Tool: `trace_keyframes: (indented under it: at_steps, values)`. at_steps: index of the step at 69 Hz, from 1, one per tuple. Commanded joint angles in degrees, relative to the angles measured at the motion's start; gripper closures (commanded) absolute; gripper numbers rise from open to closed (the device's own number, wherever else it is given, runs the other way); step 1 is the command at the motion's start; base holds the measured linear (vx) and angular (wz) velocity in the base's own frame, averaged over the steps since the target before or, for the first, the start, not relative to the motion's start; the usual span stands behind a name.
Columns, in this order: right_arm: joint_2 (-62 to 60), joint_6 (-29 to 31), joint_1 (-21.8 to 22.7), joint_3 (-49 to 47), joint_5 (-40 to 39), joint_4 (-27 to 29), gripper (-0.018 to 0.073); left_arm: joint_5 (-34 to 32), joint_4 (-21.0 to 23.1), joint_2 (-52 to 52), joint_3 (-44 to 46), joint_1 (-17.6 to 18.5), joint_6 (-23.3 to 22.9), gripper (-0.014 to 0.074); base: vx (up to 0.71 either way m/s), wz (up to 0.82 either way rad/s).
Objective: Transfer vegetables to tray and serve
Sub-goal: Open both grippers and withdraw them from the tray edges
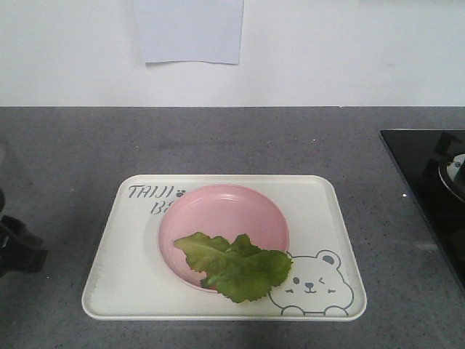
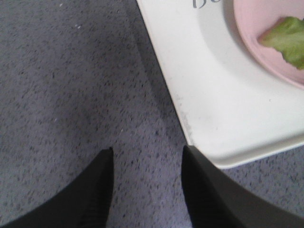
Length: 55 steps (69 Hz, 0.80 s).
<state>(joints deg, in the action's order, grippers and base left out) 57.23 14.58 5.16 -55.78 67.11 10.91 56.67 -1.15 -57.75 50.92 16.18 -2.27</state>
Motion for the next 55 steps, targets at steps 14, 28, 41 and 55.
trace_keyframes:
  at_steps: [14, 28, 41, 55]
  values:
    - [-17.74, -0.55, 0.00, 0.42, -2.96, -2.78, 0.0317, -7.28, -1.54, 12.48, -6.52, 0.26, -0.93, 0.0258, 0.00, 0.00]
    - [-27.56, -0.22, 0.00, 10.35, -9.04, -5.22, 0.0317, -12.58, -3.05, 17.86, -9.39, 0.26, -0.93, 0.0258, 0.00, 0.00]
    - [-31.78, -0.34, 0.00, 17.15, -12.08, -5.57, 0.0317, -14.40, -3.20, 18.70, -10.11, 0.26, -0.93, 0.0281, 0.00, 0.00]
    - [-31.97, -1.42, 0.06, 18.66, -12.05, -5.10, 0.0388, -14.52, -3.20, 18.70, -10.11, 0.26, -0.93, 0.0464, 0.00, 0.00]
